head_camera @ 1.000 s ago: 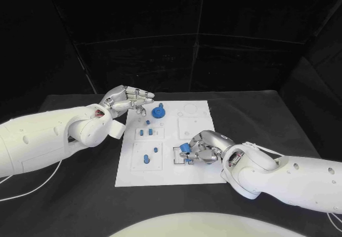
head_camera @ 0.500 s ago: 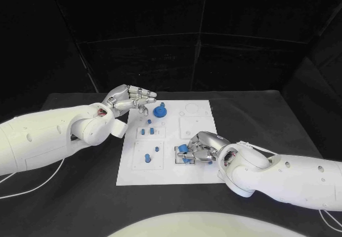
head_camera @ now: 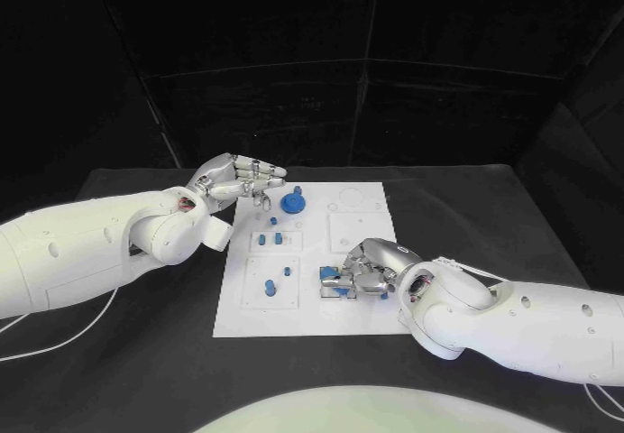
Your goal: Assemble the parts on the task board
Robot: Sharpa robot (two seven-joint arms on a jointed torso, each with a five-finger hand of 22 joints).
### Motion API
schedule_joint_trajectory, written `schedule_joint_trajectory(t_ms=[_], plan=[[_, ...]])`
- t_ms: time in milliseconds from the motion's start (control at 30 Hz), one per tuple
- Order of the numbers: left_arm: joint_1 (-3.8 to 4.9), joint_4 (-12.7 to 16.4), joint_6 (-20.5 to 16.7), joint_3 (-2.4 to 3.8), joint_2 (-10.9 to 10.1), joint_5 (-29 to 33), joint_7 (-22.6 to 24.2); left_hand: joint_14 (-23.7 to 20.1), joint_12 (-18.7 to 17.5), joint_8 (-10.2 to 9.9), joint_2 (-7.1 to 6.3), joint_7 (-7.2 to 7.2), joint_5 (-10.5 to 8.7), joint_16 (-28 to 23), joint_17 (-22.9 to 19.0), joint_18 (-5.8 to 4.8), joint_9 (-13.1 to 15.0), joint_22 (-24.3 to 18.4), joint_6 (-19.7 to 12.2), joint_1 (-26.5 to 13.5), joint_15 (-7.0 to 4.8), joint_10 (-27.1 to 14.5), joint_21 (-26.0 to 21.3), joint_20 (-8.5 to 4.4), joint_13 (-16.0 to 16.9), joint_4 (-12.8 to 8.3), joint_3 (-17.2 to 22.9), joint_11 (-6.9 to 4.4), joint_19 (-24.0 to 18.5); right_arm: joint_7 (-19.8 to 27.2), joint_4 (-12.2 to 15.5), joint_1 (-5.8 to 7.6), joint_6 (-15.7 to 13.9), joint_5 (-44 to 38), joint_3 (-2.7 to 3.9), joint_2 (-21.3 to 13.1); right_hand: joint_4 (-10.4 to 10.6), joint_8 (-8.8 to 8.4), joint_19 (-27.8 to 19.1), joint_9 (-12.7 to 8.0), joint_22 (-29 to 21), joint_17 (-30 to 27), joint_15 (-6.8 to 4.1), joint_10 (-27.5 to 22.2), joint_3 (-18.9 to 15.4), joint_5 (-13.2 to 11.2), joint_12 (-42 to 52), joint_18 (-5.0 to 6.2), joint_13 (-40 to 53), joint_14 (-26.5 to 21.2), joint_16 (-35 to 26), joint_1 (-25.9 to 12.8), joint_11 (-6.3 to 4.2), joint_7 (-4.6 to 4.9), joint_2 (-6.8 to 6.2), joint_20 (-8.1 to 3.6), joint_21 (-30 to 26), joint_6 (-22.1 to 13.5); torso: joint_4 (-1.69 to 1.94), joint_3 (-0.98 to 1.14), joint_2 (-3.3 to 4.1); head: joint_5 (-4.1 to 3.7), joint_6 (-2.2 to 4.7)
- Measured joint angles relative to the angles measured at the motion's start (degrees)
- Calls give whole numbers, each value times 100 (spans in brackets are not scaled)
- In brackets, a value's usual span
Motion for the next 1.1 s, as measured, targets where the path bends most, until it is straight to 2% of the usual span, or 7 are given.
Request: schedule_joint_trajectory(t_ms=[167, 367, 467, 567, 867, 900, 1100], plan=[[0, 11, 0, 0, -12, 0, 0, 0, 0, 0, 0, 0, 0, 0, 0, 0, 0, 0, 0, 0, 0, 0, 0, 0, 0, 0, 0, 0, 0, -7, 31, 0, -22, -30, -1, -4, 3, 0, 0, 6, -5, 0, 0, 0, 99, -22, -31, 0, 0, 0, 0, -137, 0, 0, -75, 0, 0, 0, 0, 0, -2, 9, -4], [0, 20, 0, 0, -25, 0, 0, 0, 0, 0, 0, 0, 0, 0, 0, 0, 0, 0, 0, 0, 0, 0, 0, 0, 0, 0, 0, 0, 0, -8, 93, -1, -66, -63, -1, -50, -5, 0, 0, 17, -10, 0, 0, 0, 221, -21, -31, 0, 0, 0, 0, -188, 0, 0, -23, 0, 0, 0, 0, 1, -1, 9, -10], [1, 24, -1, 0, -30, 0, -1, 0, 0, 0, 0, 0, 0, 0, -5, 0, 0, -3, 0, 0, 0, -16, 0, 0, 0, 0, 0, -16, 0, 8, 155, -1, -93, -81, -1, -106, -24, 30, 0, 38, 16, 0, 0, 0, 296, 164, -25, 0, 0, 0, 0, -85, 0, -3, 79, 0, 0, 45, 0, 2, -1, 7, -15], [1, 27, -1, 0, -40, 0, -1, 0, 0, 0, 0, 0, 0, 0, -7, 0, 0, -4, 0, 0, 0, -20, 0, 0, 0, 0, 0, -21, 0, 32, 252, -1, -121, -101, -1, -182, -22, 79, 0, 63, 62, 0, -34, 32, 297, 268, 36, 0, 0, -9, 0, -18, -32, -40, 113, 0, 0, 86, 0, 3, -1, 7, -23], [1, 27, -1, 0, -54, 1, -1, 0, 0, 0, 0, 0, 0, 0, -7, 0, 0, -4, 0, 0, 0, -20, 0, 0, 0, 0, 0, -20, 0, 81, 411, -1, -128, -141, -2, -337, -23, 113, 22, 77, 109, 0, -42, 53, 297, 301, 62, 0, -1, 0, 0, -5, -53, -51, 97, -22, 0, 137, -4, 1, -7, 14, -34], [1, 27, -1, 0, -55, 1, -1, 0, 0, 0, 0, 0, 0, 0, -7, 0, 0, -4, 0, 0, 0, -20, 0, 0, 0, 0, 0, -20, 0, 85, 416, -1, -126, -144, -2, -341, -23, 114, 22, 83, 116, -1, -42, 62, 297, 318, 62, 0, 0, 0, 0, 26, -62, -51, 128, -22, 0, 137, -4, 1, -7, 14, -34], [1, 25, -1, 0, -55, 1, -1, 0, 0, 0, 0, 0, 0, 0, -7, 0, 0, -4, 0, 0, 0, -20, 0, 0, 0, 0, 0, -20, 0, 114, 423, -1, -90, -155, -2, -338, -43, 164, 42, 102, 126, 4, -64, 62, 310, 665, 61, 0, -1, -20, 0, 334, -62, -51, 254, -41, 22, 137, -1, 3, -6, 8, -20]])
